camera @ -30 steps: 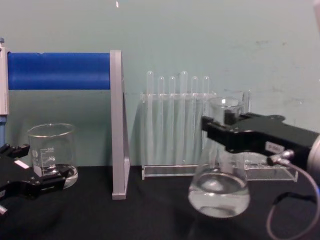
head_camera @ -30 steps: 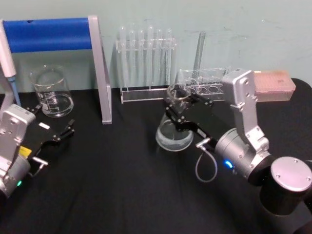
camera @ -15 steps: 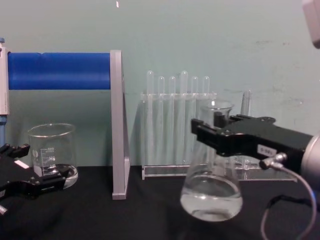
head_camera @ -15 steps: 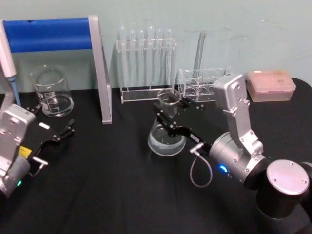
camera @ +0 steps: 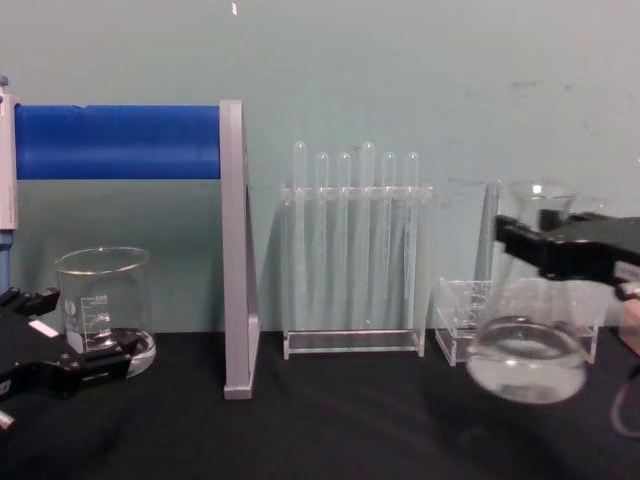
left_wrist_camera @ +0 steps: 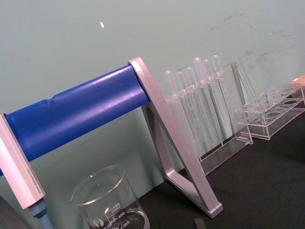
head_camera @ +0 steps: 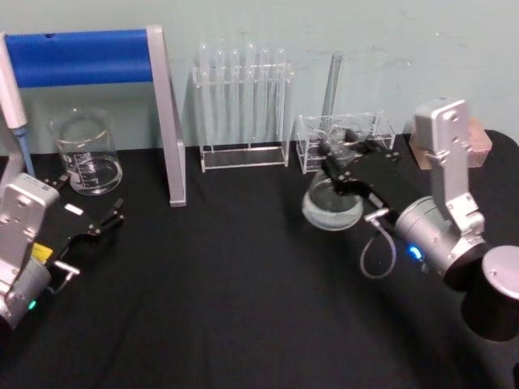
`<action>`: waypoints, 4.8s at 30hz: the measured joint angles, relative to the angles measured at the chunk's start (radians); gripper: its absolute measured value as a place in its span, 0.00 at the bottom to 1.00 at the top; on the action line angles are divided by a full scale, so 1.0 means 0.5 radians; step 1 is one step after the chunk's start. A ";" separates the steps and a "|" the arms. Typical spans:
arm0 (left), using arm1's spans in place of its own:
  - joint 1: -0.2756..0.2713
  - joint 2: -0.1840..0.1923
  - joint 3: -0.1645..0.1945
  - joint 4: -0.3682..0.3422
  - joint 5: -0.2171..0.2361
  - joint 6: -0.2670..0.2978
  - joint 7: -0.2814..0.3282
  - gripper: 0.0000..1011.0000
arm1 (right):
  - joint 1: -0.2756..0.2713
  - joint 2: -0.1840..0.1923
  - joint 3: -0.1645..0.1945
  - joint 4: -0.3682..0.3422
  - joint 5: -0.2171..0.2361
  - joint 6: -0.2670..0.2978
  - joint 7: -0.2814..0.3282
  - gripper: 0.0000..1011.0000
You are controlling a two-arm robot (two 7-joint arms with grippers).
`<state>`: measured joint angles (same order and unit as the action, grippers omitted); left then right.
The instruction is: Grasp the erlenmeyer flask with one hand, shake it three times, then place it back.
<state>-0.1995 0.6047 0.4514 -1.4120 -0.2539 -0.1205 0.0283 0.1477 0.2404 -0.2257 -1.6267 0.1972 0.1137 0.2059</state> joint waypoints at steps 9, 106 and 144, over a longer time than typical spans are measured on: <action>0.000 0.000 0.000 0.000 0.000 0.000 0.000 0.99 | 0.014 0.022 0.132 0.055 -0.015 -0.006 -0.052 0.45; 0.000 0.000 0.000 0.000 0.000 0.000 0.000 0.99 | 0.009 0.121 0.108 0.014 0.075 -0.044 0.002 0.45; 0.000 0.000 0.000 0.000 0.000 0.000 0.000 0.99 | -0.052 0.126 -0.068 -0.065 0.095 -0.098 0.189 0.44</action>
<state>-0.1995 0.6047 0.4514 -1.4120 -0.2539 -0.1205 0.0283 0.1218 0.3036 -0.2599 -1.6590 0.2447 0.0646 0.3005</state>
